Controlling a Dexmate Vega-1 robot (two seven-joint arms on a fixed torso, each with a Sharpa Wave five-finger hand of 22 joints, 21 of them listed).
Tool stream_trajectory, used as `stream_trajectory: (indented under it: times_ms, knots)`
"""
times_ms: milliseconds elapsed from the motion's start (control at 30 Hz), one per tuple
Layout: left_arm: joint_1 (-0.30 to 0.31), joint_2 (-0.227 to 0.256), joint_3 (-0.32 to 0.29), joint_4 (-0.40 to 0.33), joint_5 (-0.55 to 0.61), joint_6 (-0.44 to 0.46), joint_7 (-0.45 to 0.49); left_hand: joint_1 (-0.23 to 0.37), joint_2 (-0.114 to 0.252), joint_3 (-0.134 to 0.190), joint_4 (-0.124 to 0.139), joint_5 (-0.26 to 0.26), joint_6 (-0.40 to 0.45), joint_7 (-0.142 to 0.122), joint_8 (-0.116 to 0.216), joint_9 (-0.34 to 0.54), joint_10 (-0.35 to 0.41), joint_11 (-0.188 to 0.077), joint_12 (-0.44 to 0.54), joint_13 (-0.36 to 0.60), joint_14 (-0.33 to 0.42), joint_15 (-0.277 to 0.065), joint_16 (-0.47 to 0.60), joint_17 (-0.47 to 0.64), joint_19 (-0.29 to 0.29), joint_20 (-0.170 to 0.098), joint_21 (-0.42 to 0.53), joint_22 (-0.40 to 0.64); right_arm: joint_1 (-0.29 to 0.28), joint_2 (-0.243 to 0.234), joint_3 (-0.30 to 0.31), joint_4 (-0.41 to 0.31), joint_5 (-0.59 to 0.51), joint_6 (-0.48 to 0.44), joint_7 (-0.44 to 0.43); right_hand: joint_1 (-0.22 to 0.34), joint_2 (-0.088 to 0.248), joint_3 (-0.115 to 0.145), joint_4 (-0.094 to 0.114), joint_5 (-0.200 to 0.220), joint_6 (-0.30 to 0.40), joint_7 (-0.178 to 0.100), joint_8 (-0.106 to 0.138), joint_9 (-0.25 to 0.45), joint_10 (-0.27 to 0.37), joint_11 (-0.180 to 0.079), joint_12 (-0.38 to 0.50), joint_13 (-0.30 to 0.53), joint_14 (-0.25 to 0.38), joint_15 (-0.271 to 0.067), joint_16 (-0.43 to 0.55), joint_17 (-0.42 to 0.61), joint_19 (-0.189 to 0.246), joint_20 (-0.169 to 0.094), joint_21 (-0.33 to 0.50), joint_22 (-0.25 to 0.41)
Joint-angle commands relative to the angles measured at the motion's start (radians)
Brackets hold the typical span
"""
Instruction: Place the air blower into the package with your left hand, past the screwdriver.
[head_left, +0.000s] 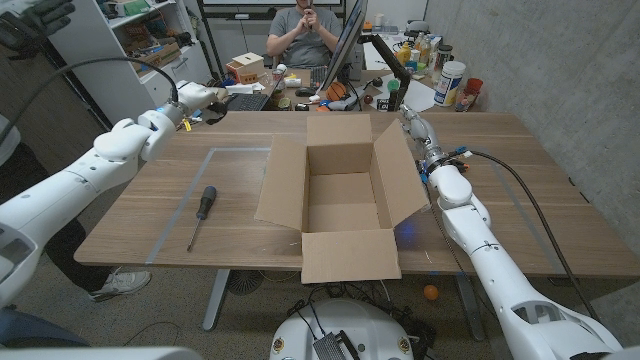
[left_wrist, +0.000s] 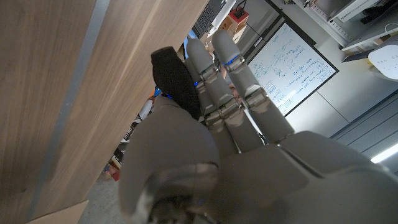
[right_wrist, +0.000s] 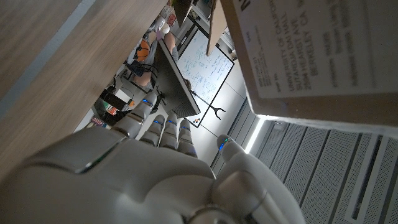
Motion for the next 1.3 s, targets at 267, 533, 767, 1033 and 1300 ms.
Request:
stream_trajectory:
  times_ms: [267,533,767,1033,1300]
  knots:
    - [0.071,-0.022,-0.128,-0.113,-0.252,0.025,-0.074,-0.01,0.001,-0.005,0.02,-0.01,0.093,0.089,-0.003,0.007,0.01,-0.004,-0.011,0.003,0.01,-0.001,0.004,0.006,0.001,-0.002,0.01,0.002,-0.055,-0.014,0.018,-0.082,0.006,-0.017,0.003,-0.012,0.068,-0.003,0.0,0.006,0.007,-0.001,0.002,0.003,0.008,-0.004,0.005,0.002,0.007,-0.019,-0.001,0.004,0.011,-0.048,-0.008,0.005]
    - [0.074,-0.025,-0.153,-0.132,-0.309,0.029,-0.092,-0.011,0.002,-0.006,0.025,-0.013,0.096,0.091,-0.006,0.009,0.012,-0.001,-0.014,0.003,0.012,-0.002,0.004,0.008,0.001,-0.003,0.01,0.002,-0.061,-0.014,0.017,-0.093,0.004,-0.018,0.004,-0.013,0.068,-0.004,0.001,0.006,0.008,0.0,0.002,0.003,0.008,-0.002,0.005,0.002,0.008,-0.018,-0.001,0.004,0.012,-0.048,-0.01,0.005]
    - [0.067,-0.027,-0.17,-0.157,-0.354,0.04,-0.126,-0.01,0.002,-0.007,0.028,-0.015,0.097,0.093,-0.009,0.011,0.011,-0.001,-0.019,0.003,0.013,-0.002,0.005,0.009,0.0,-0.003,0.011,0.003,-0.064,-0.014,0.014,-0.104,0.001,-0.019,0.005,-0.014,0.069,-0.004,0.001,0.006,0.008,0.0,0.002,0.003,0.009,0.0,0.005,0.002,0.008,-0.018,-0.001,0.004,0.012,-0.048,-0.013,0.005]
    - [0.047,-0.033,-0.16,-0.181,-0.361,0.017,-0.143,-0.007,0.002,-0.007,0.031,-0.017,0.094,0.094,-0.014,0.014,0.009,-0.001,-0.025,0.003,0.011,-0.002,0.004,0.01,-0.002,-0.004,0.01,0.003,-0.069,-0.017,0.011,-0.118,-0.003,-0.025,0.006,-0.014,0.069,-0.005,0.002,0.006,0.008,0.001,0.002,0.003,0.01,0.002,0.005,0.002,0.009,-0.018,-0.001,0.004,0.014,-0.049,-0.015,0.005]
    - [0.032,-0.051,-0.149,-0.2,-0.361,-0.021,-0.154,-0.007,0.004,-0.007,0.035,-0.019,0.094,0.095,-0.018,0.016,0.008,-0.003,-0.03,0.004,0.011,-0.001,0.003,0.011,-0.003,-0.003,0.011,0.003,-0.08,-0.02,0.014,-0.138,-0.004,-0.028,0.004,-0.014,0.069,-0.006,0.001,0.006,0.008,0.001,0.001,0.004,0.011,0.003,0.005,0.002,0.009,-0.017,-0.001,0.004,0.014,-0.049,-0.018,0.005]
